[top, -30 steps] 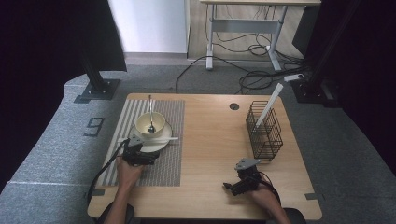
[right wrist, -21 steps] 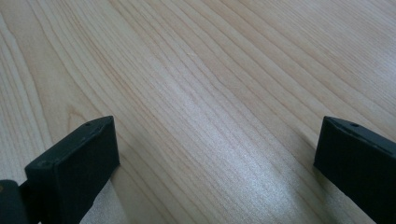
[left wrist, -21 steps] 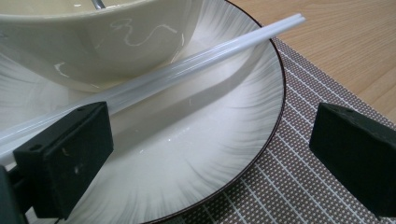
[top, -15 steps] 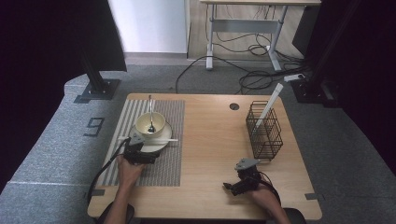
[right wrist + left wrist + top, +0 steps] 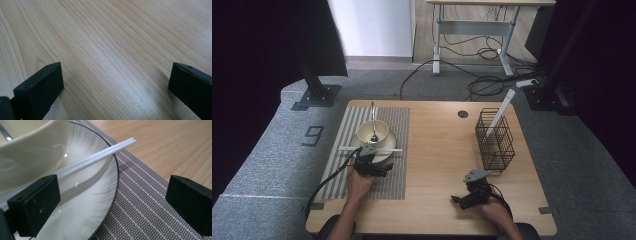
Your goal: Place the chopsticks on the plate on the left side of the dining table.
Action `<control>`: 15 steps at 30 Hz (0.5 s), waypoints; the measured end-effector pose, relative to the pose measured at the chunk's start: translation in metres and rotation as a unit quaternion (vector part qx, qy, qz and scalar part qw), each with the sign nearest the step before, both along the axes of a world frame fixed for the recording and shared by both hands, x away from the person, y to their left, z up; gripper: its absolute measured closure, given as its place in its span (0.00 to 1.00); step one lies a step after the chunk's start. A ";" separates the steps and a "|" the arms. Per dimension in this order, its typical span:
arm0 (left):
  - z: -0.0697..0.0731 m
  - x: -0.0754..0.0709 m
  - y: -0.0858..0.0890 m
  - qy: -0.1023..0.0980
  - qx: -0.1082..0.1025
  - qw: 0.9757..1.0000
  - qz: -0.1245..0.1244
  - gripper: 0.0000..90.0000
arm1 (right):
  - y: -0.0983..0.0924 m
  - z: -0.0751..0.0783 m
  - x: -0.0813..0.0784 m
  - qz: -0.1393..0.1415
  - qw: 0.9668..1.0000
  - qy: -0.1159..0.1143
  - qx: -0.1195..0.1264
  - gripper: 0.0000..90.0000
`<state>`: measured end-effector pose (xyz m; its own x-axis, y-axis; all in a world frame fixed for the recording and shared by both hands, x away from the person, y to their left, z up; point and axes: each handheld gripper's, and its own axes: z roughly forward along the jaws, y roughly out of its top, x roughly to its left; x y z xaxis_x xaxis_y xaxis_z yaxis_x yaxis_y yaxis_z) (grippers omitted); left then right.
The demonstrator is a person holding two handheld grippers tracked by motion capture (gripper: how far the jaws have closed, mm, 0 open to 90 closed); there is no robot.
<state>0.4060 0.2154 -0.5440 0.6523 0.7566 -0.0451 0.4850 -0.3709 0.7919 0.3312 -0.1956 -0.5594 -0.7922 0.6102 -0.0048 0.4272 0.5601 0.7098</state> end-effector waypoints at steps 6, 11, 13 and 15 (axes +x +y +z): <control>-0.001 0.003 -0.002 0.001 -0.004 1.000 -0.001 0.00 | 0.000 0.000 0.000 0.000 1.000 0.000 0.000 0.00; -0.001 0.003 -0.002 0.000 -0.005 1.000 -0.001 0.00 | 0.000 0.000 0.000 0.000 1.000 0.000 0.000 0.00; 0.002 0.002 -0.001 -0.003 -0.003 1.000 0.001 0.00 | 0.000 0.000 0.000 0.000 1.000 0.000 0.000 0.00; 0.007 0.000 0.003 -0.008 -0.009 1.000 0.007 0.00 | 0.000 0.000 0.000 0.000 1.000 0.000 0.000 0.00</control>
<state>0.4058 0.2184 -0.5370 0.6427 0.7646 -0.0478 0.4766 -0.3503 0.8063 0.3312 -0.1956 -0.5594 -0.7923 0.6102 -0.0046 0.4272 0.5601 0.7098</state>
